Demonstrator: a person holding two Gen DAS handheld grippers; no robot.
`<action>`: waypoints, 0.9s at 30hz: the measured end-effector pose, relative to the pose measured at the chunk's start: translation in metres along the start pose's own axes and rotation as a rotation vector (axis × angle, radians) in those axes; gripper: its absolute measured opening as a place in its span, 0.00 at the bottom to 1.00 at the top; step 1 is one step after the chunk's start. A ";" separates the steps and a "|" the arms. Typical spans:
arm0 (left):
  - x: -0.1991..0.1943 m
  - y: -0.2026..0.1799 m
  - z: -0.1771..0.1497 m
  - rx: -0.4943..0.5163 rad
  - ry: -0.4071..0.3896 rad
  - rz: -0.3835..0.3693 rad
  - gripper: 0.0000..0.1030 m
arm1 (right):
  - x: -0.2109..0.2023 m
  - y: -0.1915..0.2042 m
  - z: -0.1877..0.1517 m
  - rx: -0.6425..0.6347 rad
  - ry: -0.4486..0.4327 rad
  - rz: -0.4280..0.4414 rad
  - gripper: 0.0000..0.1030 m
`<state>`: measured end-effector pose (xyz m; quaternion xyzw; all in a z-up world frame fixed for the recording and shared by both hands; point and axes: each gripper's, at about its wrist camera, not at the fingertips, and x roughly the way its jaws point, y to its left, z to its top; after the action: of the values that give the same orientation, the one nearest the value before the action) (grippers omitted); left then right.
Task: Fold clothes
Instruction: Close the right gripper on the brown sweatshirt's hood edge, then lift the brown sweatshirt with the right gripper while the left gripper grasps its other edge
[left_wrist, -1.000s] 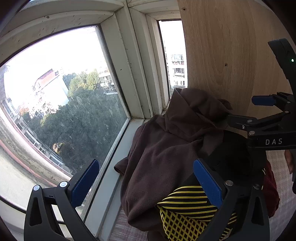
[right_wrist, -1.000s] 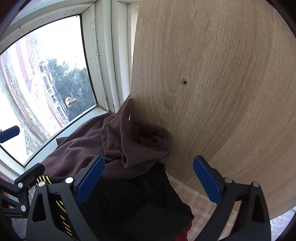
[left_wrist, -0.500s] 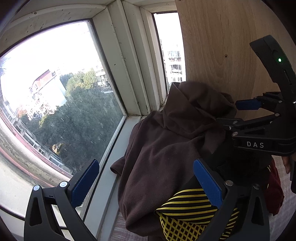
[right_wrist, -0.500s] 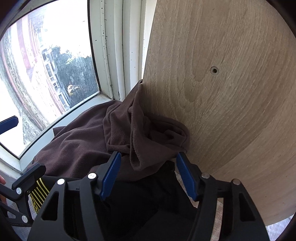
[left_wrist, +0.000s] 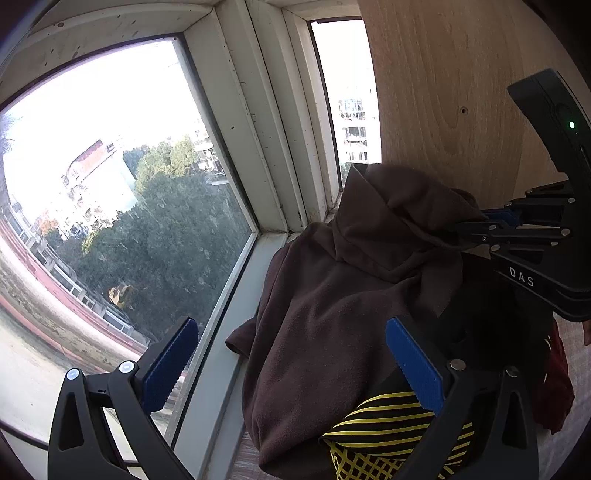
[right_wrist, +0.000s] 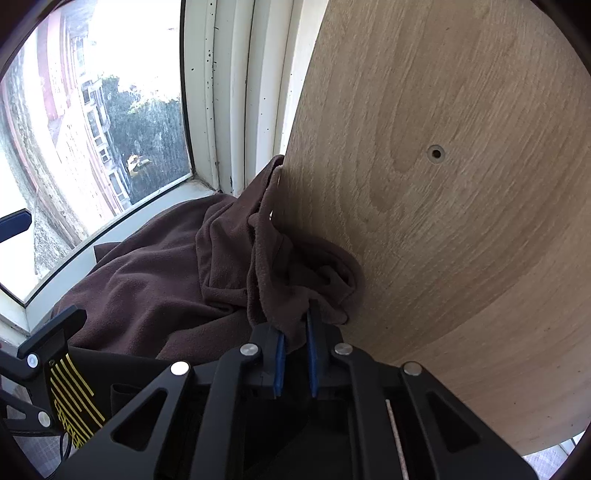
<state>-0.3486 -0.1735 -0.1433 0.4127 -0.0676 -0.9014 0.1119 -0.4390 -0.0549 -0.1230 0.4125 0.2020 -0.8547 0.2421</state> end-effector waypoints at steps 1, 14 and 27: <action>0.000 0.000 0.000 0.000 0.000 0.001 1.00 | -0.001 -0.001 0.000 -0.001 -0.006 0.001 0.08; 0.004 0.011 0.003 -0.008 -0.013 -0.038 0.99 | -0.086 -0.020 -0.005 0.040 -0.149 0.075 0.06; -0.026 -0.006 0.030 0.151 -0.111 -0.228 1.00 | -0.132 0.020 -0.098 -0.039 -0.129 0.110 0.06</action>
<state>-0.3557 -0.1601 -0.1059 0.3743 -0.0939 -0.9222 -0.0263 -0.2959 0.0148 -0.0765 0.3623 0.1795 -0.8608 0.3092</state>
